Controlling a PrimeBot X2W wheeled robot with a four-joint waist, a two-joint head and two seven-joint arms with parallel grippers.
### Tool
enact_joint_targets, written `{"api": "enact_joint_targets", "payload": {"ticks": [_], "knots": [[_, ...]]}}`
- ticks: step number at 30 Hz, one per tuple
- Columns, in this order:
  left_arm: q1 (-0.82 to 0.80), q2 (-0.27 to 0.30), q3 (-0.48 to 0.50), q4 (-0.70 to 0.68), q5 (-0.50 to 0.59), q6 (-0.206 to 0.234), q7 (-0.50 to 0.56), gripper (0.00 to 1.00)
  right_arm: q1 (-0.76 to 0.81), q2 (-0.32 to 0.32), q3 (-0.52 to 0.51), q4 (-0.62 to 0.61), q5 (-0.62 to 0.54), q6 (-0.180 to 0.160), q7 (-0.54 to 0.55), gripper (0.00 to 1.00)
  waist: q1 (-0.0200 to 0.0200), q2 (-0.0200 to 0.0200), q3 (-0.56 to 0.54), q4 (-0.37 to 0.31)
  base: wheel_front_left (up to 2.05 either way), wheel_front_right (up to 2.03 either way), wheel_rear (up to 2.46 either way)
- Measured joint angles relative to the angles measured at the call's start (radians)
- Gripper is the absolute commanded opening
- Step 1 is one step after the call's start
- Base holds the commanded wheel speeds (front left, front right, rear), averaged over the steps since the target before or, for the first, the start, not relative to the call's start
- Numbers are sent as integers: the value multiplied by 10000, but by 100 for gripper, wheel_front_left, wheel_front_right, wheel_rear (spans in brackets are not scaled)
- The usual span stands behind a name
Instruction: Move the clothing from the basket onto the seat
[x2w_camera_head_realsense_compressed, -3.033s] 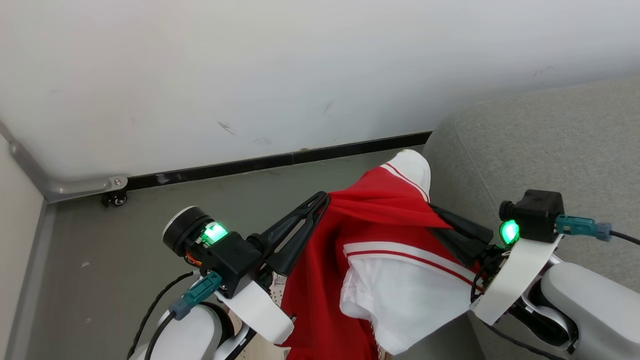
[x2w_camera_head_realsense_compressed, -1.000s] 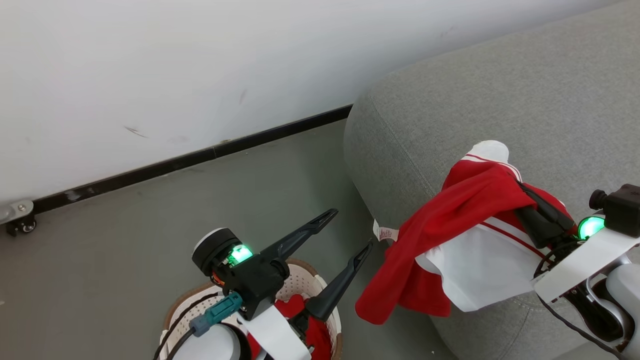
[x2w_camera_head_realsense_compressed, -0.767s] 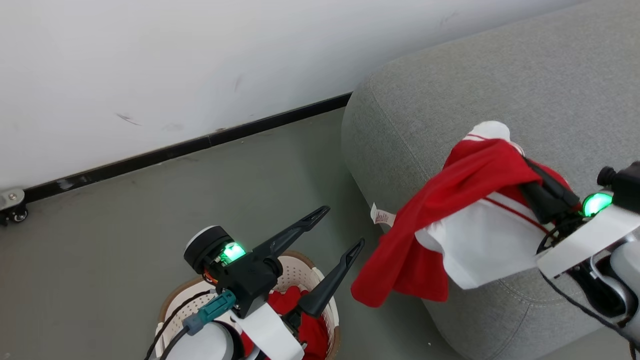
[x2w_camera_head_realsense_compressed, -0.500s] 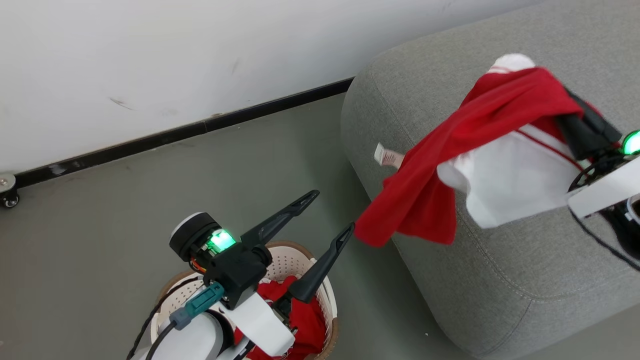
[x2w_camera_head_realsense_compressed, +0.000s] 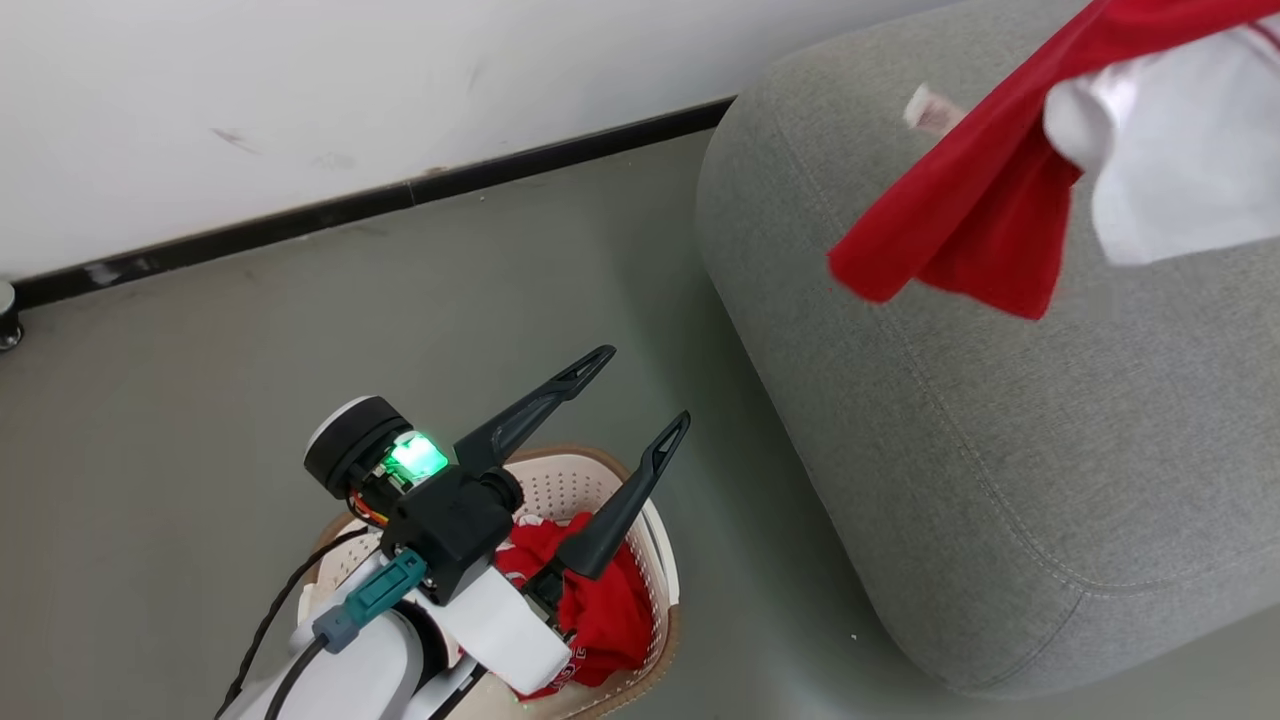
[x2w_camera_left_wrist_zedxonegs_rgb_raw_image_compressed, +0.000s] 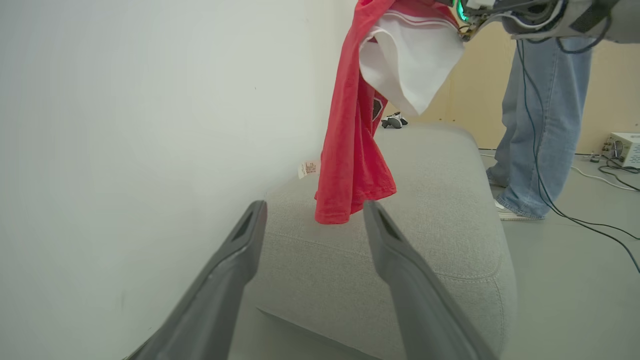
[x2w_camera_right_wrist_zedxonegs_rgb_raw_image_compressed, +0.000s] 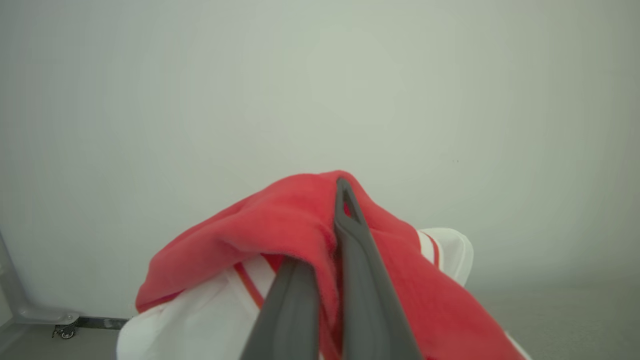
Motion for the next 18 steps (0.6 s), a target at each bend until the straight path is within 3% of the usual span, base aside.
{"api": "enact_joint_targets", "payload": {"ticks": [18], "knots": [[-129, 117, 12, -953, 261, 173, 265, 100, -986, -1365, -1329, 1574, 477, 0, 25, 0, 0, 0, 950, 377, 0, 0, 0]]}}
